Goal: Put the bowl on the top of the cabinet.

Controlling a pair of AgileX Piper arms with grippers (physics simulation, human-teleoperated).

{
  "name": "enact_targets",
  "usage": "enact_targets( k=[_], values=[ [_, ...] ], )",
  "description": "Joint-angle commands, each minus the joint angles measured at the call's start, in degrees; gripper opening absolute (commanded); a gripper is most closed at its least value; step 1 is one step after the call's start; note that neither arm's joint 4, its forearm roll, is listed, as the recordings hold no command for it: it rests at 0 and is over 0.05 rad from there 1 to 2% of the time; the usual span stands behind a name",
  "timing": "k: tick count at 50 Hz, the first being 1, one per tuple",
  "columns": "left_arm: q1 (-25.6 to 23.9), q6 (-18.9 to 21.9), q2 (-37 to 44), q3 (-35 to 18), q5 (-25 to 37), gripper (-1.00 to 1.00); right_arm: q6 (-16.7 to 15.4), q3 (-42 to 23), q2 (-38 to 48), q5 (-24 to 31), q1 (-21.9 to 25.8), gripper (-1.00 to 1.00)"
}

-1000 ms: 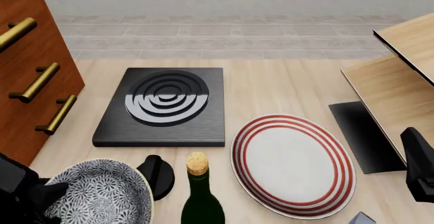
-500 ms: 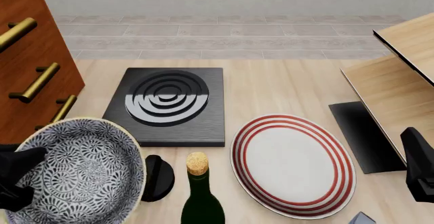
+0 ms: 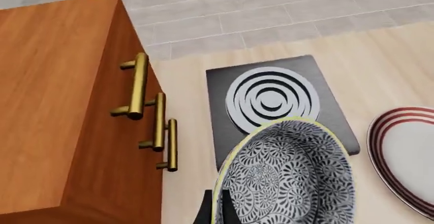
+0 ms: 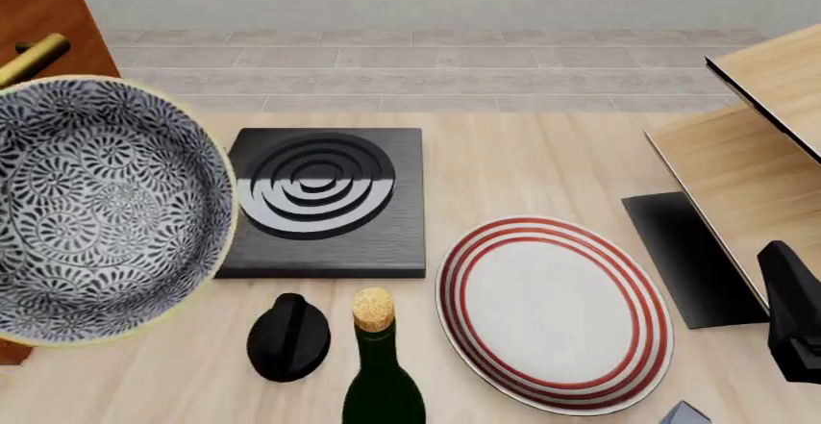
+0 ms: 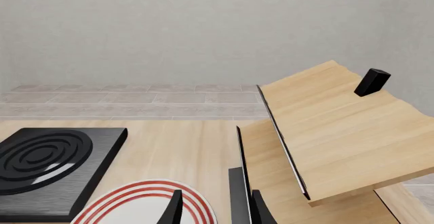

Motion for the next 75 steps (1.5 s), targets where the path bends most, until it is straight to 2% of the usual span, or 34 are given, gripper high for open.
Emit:
enact_targets(
  k=[1,3,4,7,15,19,26,32,35,42,45,52,75],
  values=[
    [5.67,-3.97,2.7,-6.98,-1.99,-1.0,0.0,0.0,0.0,0.0,-0.01,1.0],
    [6.21,-4.12,2.92,-7.78,-2.2,-1.0,0.01,0.0,0.01,0.0,0.01,1.0],
    [6.76,-5.6,3.56,-8.86,-2.12,-1.0,0.01,0.0,0.0,0.0,0.0,1.0],
    [6.85,-5.17,3.15,-9.05,-2.28,-1.0,0.0,0.0,0.02,0.0,0.0,1.0],
    [9.8,-7.19,4.32,-12.35,-4.11,-1.0,0.0,0.0,0.0,0.0,0.0,1.0],
    [11.73,-11.14,5.8,-15.42,-4.67,-1.0,0.0,0.0,0.0,0.0,0.0,1.0],
    [14.07,-13.83,5.77,-16.24,-6.25,-1.0,0.0,0.0,0.0,0.0,-0.01,1.0],
    [16.78,-18.05,7.17,-16.89,-7.69,-1.0,0.0,0.0,0.01,0.0,-0.01,1.0],
    [17.49,-18.48,7.04,-17.09,-8.26,-1.0,0.0,0.0,0.0,0.0,0.0,1.0],
    [20.92,-25.07,8.84,-16.81,-9.81,-1.0,0.01,0.0,-0.01,0.0,0.0,1.0],
    [22.18,-25.99,9.26,-16.66,-10.69,-1.0,0.0,0.0,0.0,0.0,-0.01,1.0],
    [25.97,-31.26,11.74,-16.76,-12.66,-1.0,0.0,0.0,0.0,0.0,0.01,1.0],
    [32.3,-39.13,17.38,-21.26,-16.46,-1.0,0.0,0.0,0.0,0.0,-0.01,1.0]
  ],
)
